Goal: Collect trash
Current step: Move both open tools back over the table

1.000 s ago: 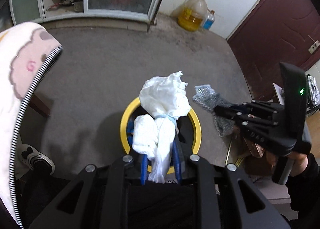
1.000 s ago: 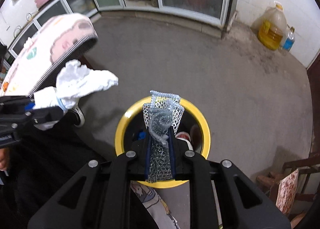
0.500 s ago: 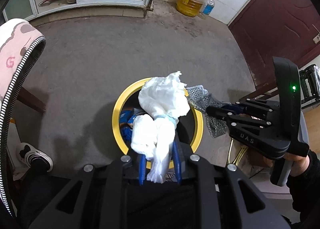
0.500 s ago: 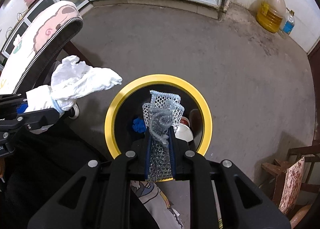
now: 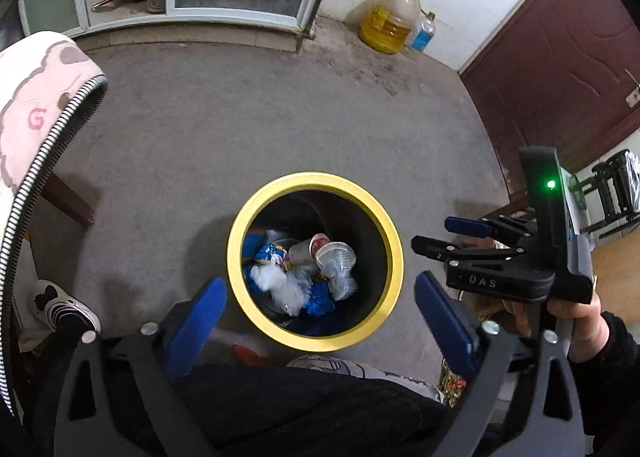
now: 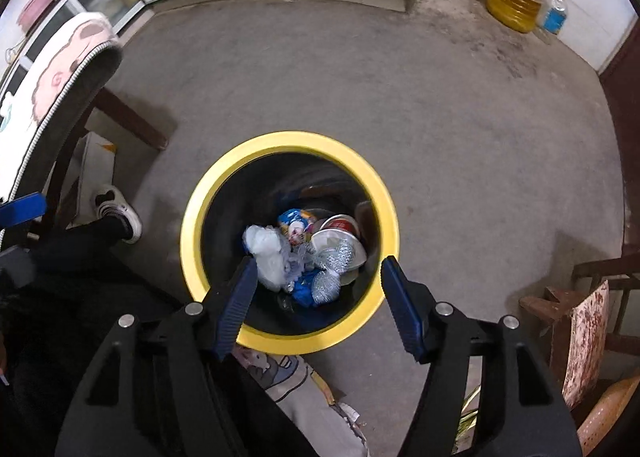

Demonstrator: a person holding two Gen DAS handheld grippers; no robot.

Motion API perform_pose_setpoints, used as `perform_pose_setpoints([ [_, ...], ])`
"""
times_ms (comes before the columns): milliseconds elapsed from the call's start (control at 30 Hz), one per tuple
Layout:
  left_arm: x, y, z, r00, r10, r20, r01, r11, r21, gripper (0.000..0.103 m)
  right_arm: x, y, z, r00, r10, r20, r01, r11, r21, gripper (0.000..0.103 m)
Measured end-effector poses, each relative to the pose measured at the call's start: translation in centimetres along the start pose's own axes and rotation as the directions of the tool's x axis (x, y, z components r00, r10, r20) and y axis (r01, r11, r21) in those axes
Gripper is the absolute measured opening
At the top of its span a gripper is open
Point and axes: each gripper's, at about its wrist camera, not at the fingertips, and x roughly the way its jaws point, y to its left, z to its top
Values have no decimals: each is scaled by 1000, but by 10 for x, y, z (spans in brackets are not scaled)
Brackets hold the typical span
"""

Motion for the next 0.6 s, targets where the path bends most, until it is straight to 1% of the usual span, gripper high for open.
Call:
perform_pose_setpoints([
  [67, -8, 2, -1, 1000, 2, 24, -2, 1000, -6, 93, -4, -4, 2, 1000, 3, 10, -3, 1000, 24, 61],
  [167, -28, 5, -3, 995, 49, 88, -48, 999, -6, 95, -12, -3, 7, 999, 13, 41, -14, 999, 34, 63],
  [233, -45, 10, -5, 989, 64, 136, -63, 998, -13, 95, -21, 4, 10, 996, 33, 78, -35, 999, 23, 66],
  [300, -70, 21, -10, 975, 92, 202, -87, 996, -37, 95, -29, 10, 16, 992, 56, 113, -57, 998, 7, 68],
  [333, -79, 25, -13, 970, 104, 221, -96, 994, -49, 95, -36, 17, 21, 987, 81, 137, -80, 997, -10, 70],
  [433, -119, 52, -27, 936, 166, 312, -134, 984, -119, 95, -53, 40, 37, 967, 151, 204, -140, 988, -69, 77],
  [467, -135, 64, -35, 915, 204, 347, -159, 975, -154, 95, -59, 49, 41, 960, 166, 224, -147, 984, -98, 78],
  [533, -160, 85, -49, 879, 274, 390, -201, 955, -217, 95, -73, 73, 51, 941, 207, 268, -165, 971, -171, 81],
  [567, -177, 98, -60, 853, 321, 412, -227, 938, -260, 95, -83, 91, 57, 926, 234, 297, -171, 959, -225, 84],
  [600, -188, 109, -68, 833, 357, 422, -247, 924, -293, 95, -88, 101, 61, 916, 253, 311, -175, 951, -256, 86],
])
